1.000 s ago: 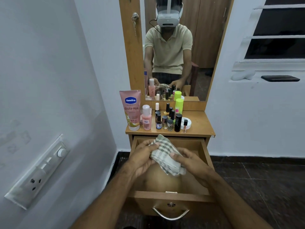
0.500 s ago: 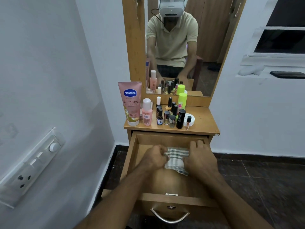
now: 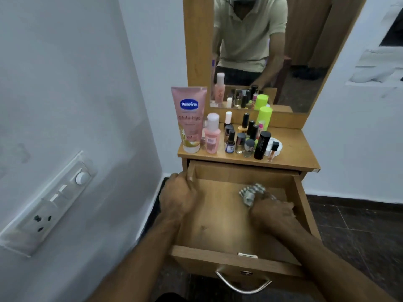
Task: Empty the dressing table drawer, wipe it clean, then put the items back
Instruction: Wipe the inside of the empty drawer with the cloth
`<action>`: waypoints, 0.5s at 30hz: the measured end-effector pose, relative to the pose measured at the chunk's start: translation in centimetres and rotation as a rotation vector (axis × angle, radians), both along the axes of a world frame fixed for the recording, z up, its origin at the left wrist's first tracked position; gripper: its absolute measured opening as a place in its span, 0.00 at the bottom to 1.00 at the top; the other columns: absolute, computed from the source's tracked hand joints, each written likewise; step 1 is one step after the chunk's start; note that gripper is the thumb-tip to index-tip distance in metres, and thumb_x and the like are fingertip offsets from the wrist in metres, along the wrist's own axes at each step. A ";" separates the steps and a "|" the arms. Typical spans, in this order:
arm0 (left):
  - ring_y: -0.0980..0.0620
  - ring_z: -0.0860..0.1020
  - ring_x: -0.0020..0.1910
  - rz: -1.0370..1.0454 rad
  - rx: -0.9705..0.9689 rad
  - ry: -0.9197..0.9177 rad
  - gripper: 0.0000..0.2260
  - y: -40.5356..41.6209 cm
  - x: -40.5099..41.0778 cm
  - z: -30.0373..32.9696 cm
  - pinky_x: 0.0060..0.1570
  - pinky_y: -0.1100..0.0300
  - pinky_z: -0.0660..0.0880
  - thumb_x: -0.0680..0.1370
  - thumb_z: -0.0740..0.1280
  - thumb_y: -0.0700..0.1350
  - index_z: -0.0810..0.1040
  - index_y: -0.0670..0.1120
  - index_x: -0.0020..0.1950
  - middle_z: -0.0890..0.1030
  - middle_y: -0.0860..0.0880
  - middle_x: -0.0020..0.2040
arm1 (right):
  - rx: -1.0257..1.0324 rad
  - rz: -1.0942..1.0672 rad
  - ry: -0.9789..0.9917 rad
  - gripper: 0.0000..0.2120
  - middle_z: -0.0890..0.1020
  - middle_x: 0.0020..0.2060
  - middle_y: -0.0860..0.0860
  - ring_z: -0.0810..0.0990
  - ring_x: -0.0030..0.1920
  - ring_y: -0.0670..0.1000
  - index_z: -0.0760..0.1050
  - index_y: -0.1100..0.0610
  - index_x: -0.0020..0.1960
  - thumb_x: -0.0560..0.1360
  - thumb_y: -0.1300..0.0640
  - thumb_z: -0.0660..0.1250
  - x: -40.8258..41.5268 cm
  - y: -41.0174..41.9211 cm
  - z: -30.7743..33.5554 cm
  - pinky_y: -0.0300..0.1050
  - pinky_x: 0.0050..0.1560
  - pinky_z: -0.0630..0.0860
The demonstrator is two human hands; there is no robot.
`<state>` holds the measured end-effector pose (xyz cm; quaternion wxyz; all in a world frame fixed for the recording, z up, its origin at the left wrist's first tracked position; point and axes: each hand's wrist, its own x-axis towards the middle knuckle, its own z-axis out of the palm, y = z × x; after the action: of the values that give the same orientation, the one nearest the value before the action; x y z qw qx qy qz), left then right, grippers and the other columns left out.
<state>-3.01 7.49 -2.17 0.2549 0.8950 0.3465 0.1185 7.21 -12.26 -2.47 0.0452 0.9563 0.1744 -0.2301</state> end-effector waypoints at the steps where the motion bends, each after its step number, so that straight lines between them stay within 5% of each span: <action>1: 0.43 0.79 0.54 0.009 -0.026 -0.032 0.17 0.2 0.0 -0.4 0.55 0.46 0.78 0.84 0.56 0.51 0.78 0.48 0.66 0.80 0.46 0.58 | -0.087 0.042 -0.040 0.29 0.64 0.79 0.57 0.64 0.76 0.59 0.57 0.54 0.81 0.82 0.49 0.56 0.3 0.4 0.3 0.65 0.76 0.56; 6: 0.47 0.80 0.49 0.016 -0.084 -0.052 0.15 1.4 0.5 -1.6 0.49 0.52 0.79 0.83 0.60 0.52 0.79 0.52 0.66 0.82 0.50 0.56 | -0.105 0.247 -0.150 0.19 0.73 0.70 0.58 0.71 0.67 0.57 0.74 0.58 0.70 0.83 0.53 0.56 1.5 2.8 0.4 0.53 0.63 0.73; 11: 0.53 0.71 0.42 -0.002 0.005 -0.045 0.13 1.4 0.3 -2.2 0.42 0.57 0.71 0.82 0.60 0.52 0.79 0.53 0.63 0.73 0.55 0.46 | 0.147 0.492 -0.154 0.24 0.69 0.75 0.55 0.67 0.72 0.57 0.67 0.56 0.77 0.81 0.56 0.58 -0.1 8.0 -1.2 0.53 0.70 0.68; 15: 0.56 0.69 0.43 -0.007 0.022 -0.077 0.14 1.1 -0.1 -2.1 0.42 0.57 0.70 0.82 0.60 0.52 0.78 0.53 0.65 0.77 0.52 0.50 | 0.194 0.562 -0.204 0.27 0.67 0.76 0.52 0.64 0.73 0.55 0.64 0.53 0.78 0.79 0.54 0.61 -0.6 11.2 -2.2 0.54 0.71 0.68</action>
<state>-3.10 8.56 -4.29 0.2585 0.8938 0.3318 0.1559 6.60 -1.10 -4.66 0.0328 0.8886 0.4478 -0.0939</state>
